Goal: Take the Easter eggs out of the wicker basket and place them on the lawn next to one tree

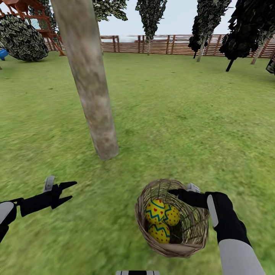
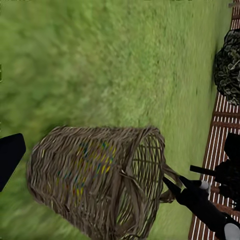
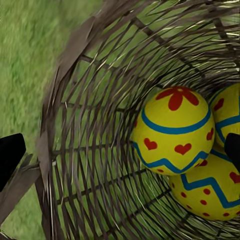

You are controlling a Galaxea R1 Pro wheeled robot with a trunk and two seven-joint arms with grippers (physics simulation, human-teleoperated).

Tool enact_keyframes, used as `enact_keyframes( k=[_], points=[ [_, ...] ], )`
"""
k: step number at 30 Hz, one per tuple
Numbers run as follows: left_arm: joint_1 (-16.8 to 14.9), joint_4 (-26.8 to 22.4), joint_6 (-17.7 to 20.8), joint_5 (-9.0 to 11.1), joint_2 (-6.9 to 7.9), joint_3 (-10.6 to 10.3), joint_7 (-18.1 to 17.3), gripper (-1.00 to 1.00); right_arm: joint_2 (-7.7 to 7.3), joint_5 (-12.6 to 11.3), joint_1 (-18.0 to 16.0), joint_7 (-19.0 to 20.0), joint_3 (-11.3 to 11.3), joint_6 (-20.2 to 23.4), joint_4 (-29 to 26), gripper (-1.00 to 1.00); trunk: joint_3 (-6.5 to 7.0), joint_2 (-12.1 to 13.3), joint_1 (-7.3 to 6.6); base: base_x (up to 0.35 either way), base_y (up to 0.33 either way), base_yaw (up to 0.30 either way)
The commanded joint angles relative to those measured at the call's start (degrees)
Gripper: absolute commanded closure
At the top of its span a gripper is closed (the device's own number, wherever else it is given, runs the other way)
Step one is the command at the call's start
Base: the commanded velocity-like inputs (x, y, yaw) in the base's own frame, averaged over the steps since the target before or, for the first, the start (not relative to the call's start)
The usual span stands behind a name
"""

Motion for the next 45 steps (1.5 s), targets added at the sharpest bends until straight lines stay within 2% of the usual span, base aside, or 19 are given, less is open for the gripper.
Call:
enact_keyframes(
  k=[1, 7, 10, 16, 20, 24, 27, 30, 45],
  points=[
    [0.0, 0.0, 0.2, -0.5, 0.0, 0.1, -0.6, -1.0, 0.06, 0.0, 0.0, 0.1, -0.2, 0.4, 0.0, -1.0, -0.05, 0.0, 0.0, 0.144, 0.187, 0.0],
    [0.0, 0.0, 0.2, -0.5, 0.0, 0.1, -0.6, -1.0, 0.0, 0.2, 0.0, -2.4, -0.1, -0.3, 3.6, -1.0, -0.05, 0.0, 0.0, 0.071, 0.139, 0.0],
    [0.0, 0.0, 0.2, -0.5, 0.0, 0.1, -0.6, -1.0, 0.0, 0.3, 0.0, -4.3, -0.1, -3.1, 5.4, -1.0, -0.05, 0.0, 0.0, 0.008, 0.02, 0.0],
    [-0.1, 0.0, 0.2, -0.5, 0.0, 0.1, -0.6, -1.0, -0.12, 0.0, 0.0, -8.4, -0.4, -5.8, 9.2, -1.0, -0.05, 0.0, 0.0, 0.001, 0.003, 0.0],
    [-0.1, 0.0, 0.2, -0.5, 0.0, 0.0, -0.6, -1.0, -0.12, 0.0, -0.1, -9.0, -0.4, -8.6, 10.1, -1.0, -0.05, 0.0, 0.0, 0.0, 0.0, 0.0],
    [-0.1, 0.0, 0.2, -0.5, 0.0, 0.0, -0.6, -1.0, -0.11, 0.1, 0.0, -9.4, -0.4, -9.0, 10.4, -1.0, -0.05, 0.0, 0.0, 0.021, 0.0, 0.0],
    [-0.1, 0.0, 0.2, -0.5, 0.0, 0.0, -0.5, -1.0, -0.05, 0.0, -0.1, -11.5, -0.3, -9.7, 10.9, -1.0, -0.05, 0.0, 0.0, 0.088, 0.0, 0.0],
    [0.0, 0.0, 0.2, -0.5, 0.0, 0.0, -0.6, -1.0, 0.09, -0.1, -0.1, -13.2, 0.1, -12.9, 12.1, -1.0, -0.05, 0.0, 0.0, 0.017, 0.0, 0.0],
    [0.0, 0.0, 0.2, -0.5, 0.0, 0.0, -0.6, -1.0, 1.07, -0.2, -0.1, -13.6, 0.6, -14.1, 13.1, -1.0, -0.05, 0.0, 0.0, 0.001, 0.0, 0.0]
  ],
)
